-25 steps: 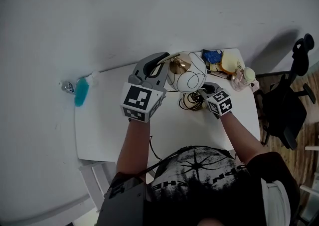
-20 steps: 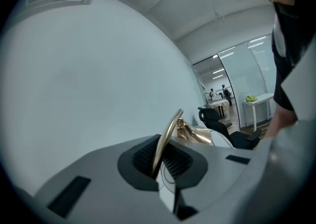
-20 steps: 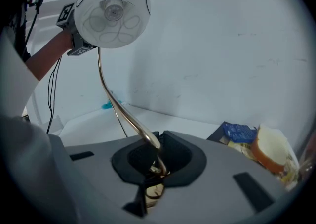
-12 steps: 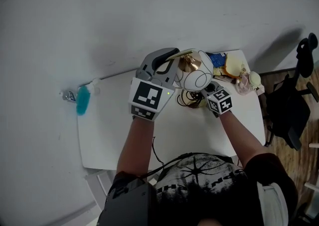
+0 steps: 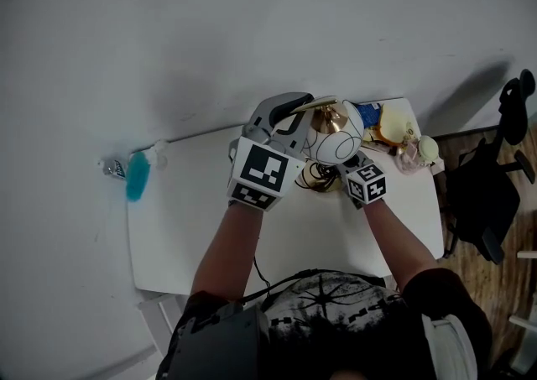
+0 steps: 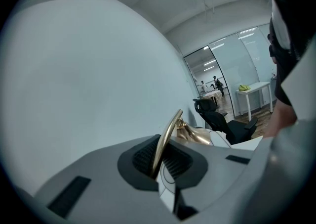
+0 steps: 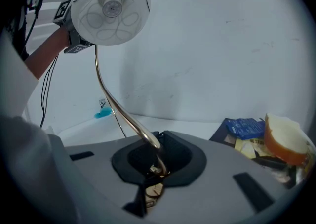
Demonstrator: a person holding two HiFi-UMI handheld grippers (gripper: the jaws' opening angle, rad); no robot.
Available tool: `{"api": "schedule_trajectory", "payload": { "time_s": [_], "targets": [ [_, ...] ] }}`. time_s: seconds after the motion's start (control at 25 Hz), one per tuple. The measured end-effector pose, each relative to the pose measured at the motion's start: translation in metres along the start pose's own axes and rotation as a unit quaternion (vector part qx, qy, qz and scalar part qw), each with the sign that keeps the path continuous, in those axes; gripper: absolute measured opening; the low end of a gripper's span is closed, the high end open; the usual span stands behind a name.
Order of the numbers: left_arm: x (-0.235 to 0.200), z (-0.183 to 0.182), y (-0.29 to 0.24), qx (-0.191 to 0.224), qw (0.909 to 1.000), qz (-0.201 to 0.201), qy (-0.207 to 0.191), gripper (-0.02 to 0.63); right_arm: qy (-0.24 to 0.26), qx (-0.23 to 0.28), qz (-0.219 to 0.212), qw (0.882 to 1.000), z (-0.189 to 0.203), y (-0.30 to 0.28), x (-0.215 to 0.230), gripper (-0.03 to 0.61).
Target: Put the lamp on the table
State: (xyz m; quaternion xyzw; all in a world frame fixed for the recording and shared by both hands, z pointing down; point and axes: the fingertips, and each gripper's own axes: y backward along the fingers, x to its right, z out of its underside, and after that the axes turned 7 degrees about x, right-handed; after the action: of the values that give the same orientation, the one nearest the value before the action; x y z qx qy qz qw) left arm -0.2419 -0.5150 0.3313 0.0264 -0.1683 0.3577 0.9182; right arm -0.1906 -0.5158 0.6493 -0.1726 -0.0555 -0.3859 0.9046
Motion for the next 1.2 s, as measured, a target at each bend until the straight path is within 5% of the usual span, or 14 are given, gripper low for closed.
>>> {"api": "schedule_trajectory", "payload": {
  "time_s": [1.2],
  "targets": [
    [0.049, -0.003, -0.03, -0.025, 0.9971, 0.052, -0.049, 0.015, -0.017, 0.034, 0.009, 0.999, 0.026, 0.011, 0.007, 0.021]
  ]
}}
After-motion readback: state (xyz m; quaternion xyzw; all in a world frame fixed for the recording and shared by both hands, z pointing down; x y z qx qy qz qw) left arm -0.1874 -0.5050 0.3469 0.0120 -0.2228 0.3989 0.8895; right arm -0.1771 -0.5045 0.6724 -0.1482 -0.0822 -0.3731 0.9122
